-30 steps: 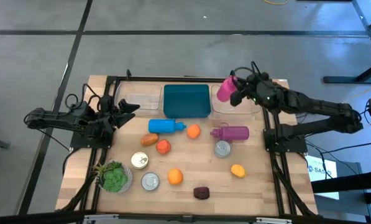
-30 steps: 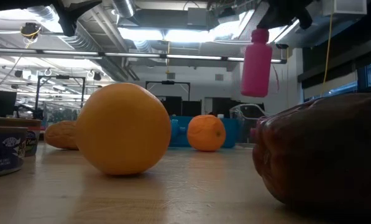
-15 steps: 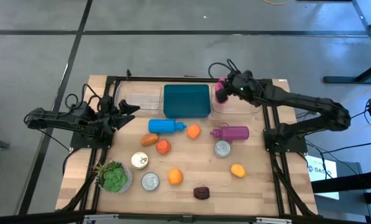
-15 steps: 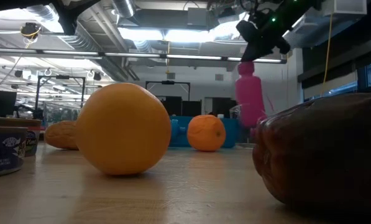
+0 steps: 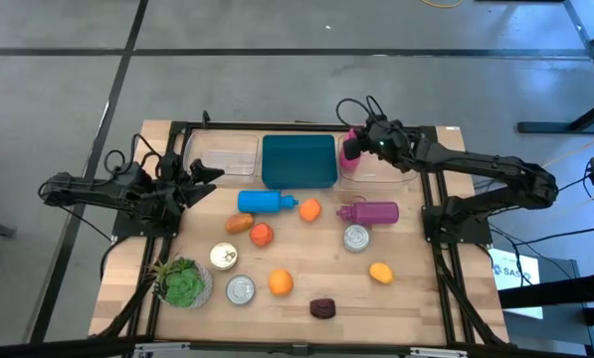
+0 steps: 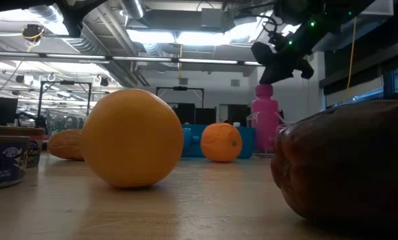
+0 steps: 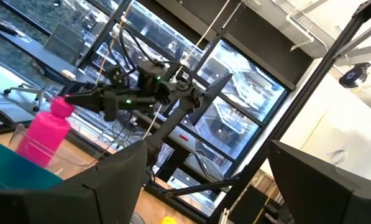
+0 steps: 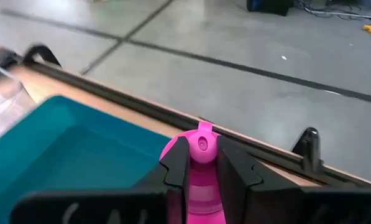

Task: Pick & Place Food Item
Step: Put the pink tumbler into the right transparent bin

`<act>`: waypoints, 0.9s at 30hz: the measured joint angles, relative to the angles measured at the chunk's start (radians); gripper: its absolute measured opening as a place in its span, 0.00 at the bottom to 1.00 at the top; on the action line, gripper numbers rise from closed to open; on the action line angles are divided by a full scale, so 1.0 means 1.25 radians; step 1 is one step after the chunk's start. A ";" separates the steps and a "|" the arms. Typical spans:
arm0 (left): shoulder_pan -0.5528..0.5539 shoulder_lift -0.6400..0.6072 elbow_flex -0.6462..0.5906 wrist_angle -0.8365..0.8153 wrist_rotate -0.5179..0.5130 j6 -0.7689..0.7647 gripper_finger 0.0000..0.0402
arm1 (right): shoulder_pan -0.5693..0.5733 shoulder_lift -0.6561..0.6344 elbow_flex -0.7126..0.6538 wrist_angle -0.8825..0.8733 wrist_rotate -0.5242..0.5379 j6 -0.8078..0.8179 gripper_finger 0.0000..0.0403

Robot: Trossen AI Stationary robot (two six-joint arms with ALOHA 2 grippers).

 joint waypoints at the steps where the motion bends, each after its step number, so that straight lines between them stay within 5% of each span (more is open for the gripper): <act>1: 0.000 0.000 0.000 0.000 0.002 -0.001 0.81 | 0.000 -0.002 -0.010 0.007 0.002 0.005 0.13; 15: 0.000 0.000 0.000 0.000 0.002 -0.006 0.81 | 0.000 -0.002 -0.035 0.030 0.005 0.013 0.13; 27: 0.000 0.000 0.000 0.000 0.002 -0.007 0.81 | 0.001 -0.002 -0.036 0.026 -0.022 0.016 0.46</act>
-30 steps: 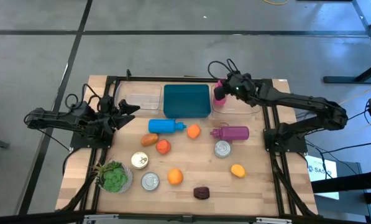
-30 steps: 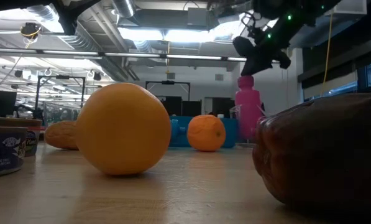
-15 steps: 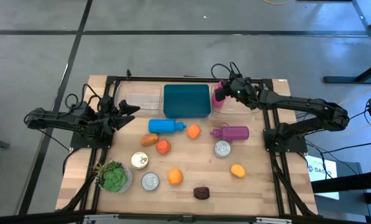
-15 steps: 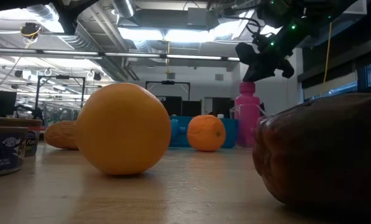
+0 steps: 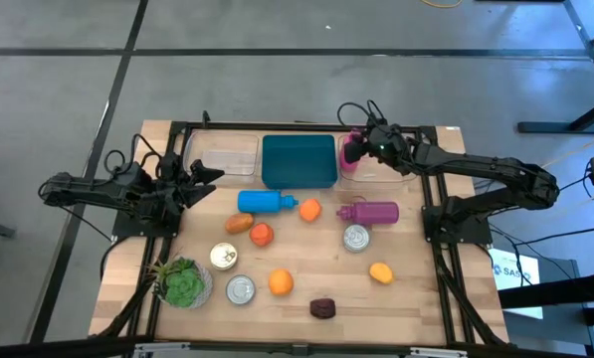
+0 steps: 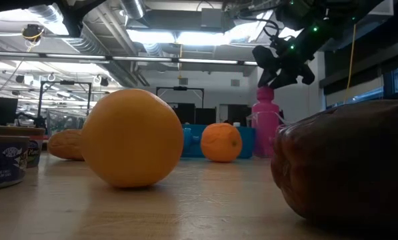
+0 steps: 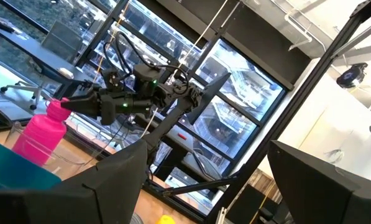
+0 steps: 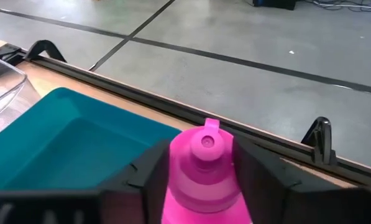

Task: Pick & Place Food Item
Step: Put the pink tumbler into the right transparent bin, then put the purple tumbler into the right transparent bin

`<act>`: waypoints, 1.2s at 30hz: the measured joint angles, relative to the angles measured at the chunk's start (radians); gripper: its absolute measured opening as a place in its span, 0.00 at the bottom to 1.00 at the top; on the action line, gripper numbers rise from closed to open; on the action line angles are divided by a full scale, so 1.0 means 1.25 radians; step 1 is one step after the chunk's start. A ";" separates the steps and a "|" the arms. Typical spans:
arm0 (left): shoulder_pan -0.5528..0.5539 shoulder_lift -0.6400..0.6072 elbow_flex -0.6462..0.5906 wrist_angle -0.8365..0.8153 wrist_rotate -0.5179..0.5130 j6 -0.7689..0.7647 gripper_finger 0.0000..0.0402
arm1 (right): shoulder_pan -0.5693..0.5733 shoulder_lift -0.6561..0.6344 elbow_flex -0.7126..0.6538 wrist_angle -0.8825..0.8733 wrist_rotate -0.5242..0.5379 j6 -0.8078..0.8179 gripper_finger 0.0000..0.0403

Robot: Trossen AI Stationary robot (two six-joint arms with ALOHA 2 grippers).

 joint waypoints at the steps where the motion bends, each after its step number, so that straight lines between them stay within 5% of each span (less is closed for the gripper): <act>1: 0.000 0.000 0.000 0.000 0.000 0.000 0.81 | 0.000 0.000 0.000 0.000 0.000 0.000 0.48; 11: 0.000 0.000 0.000 0.000 0.001 -0.001 0.81 | 0.000 0.000 0.000 0.001 0.000 -0.003 0.62; 36: 0.000 0.000 0.000 0.000 0.007 -0.012 0.81 | 0.001 -0.021 0.000 0.012 -0.009 0.001 0.63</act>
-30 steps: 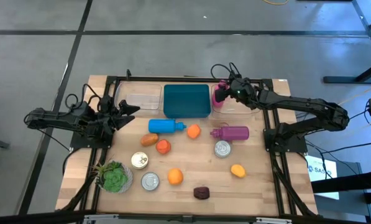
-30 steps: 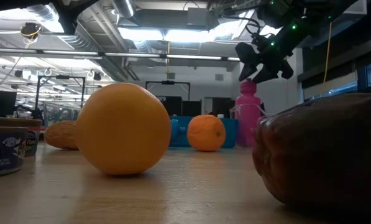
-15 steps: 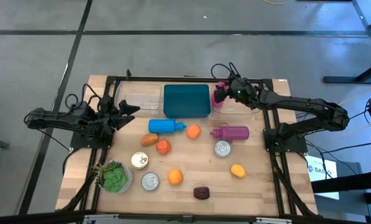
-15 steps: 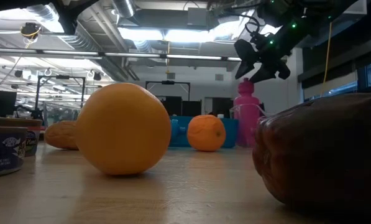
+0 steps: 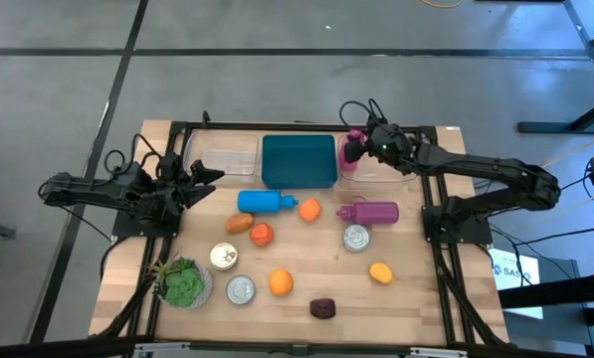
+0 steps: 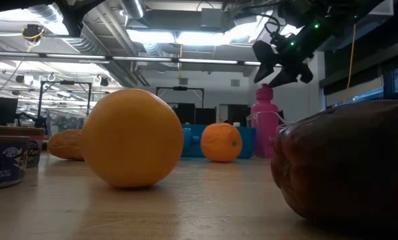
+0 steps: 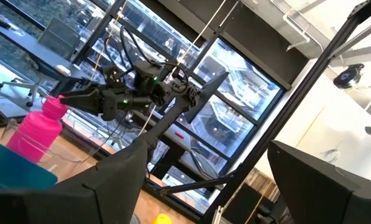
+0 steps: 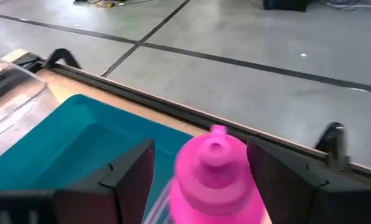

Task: Pick & Place Food Item
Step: Put the purple tumbler into the right transparent bin

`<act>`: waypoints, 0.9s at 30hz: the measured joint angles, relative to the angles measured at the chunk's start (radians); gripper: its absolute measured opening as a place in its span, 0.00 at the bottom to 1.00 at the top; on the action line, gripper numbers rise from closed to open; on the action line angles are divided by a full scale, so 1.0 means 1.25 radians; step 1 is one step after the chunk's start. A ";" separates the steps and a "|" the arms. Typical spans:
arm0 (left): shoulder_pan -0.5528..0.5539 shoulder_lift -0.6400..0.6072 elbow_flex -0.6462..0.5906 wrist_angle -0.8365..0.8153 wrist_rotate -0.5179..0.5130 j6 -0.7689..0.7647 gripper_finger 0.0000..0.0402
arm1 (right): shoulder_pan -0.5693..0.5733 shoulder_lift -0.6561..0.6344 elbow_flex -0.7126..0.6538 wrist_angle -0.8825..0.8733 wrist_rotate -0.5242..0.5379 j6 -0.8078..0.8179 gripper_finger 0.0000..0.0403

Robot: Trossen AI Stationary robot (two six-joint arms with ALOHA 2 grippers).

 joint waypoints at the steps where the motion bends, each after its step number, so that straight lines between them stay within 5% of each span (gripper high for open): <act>1: 0.000 0.000 0.000 0.000 0.000 0.000 0.81 | 0.000 -0.004 0.000 -0.003 0.016 0.000 0.63; 12: 0.000 0.000 0.000 0.000 0.000 -0.002 0.81 | 0.002 -0.111 0.000 -0.079 0.003 -0.020 0.63; 21: 0.000 0.000 0.000 0.000 0.000 -0.002 0.81 | 0.018 -0.240 0.000 -0.147 -0.254 -0.083 0.59; 27: 0.000 0.000 0.000 0.000 -0.001 -0.002 0.81 | 0.097 -0.250 0.083 -0.255 -0.318 -0.161 0.47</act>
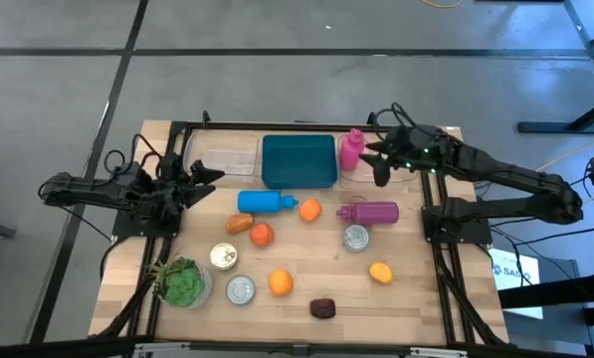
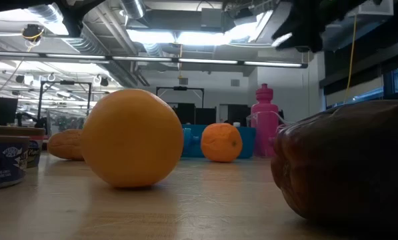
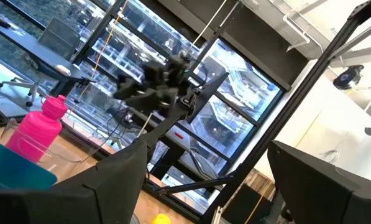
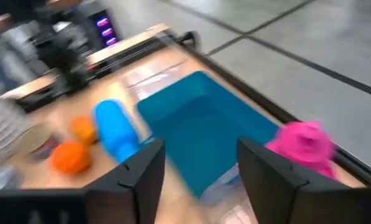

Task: Pick & Place Food Item
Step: Put the purple tumbler into the right transparent bin

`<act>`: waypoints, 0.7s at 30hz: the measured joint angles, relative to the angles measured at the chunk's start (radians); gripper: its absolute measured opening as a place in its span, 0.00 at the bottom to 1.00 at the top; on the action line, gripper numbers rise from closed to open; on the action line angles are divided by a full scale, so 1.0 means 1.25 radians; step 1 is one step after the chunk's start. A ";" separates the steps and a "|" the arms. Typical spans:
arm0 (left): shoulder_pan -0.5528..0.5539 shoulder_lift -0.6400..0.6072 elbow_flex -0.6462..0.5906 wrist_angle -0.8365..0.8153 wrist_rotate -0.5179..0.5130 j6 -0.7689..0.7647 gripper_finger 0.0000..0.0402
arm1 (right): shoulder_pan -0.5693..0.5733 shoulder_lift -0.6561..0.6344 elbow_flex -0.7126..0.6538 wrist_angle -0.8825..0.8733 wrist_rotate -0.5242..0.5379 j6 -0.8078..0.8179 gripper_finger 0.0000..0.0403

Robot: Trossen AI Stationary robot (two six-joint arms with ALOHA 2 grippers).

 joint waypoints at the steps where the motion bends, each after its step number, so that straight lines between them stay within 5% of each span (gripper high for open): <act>1: 0.000 0.000 0.000 0.000 -0.001 0.000 0.81 | 0.016 0.005 0.022 -0.027 -0.002 -0.011 0.45; 9: 0.000 0.000 0.000 0.000 -0.007 0.000 0.81 | 0.142 0.086 0.189 -0.254 -0.033 -0.055 0.37; 21: 0.000 0.000 0.000 0.000 -0.008 0.027 0.81 | 0.298 0.258 0.224 -0.292 -0.077 -0.161 0.46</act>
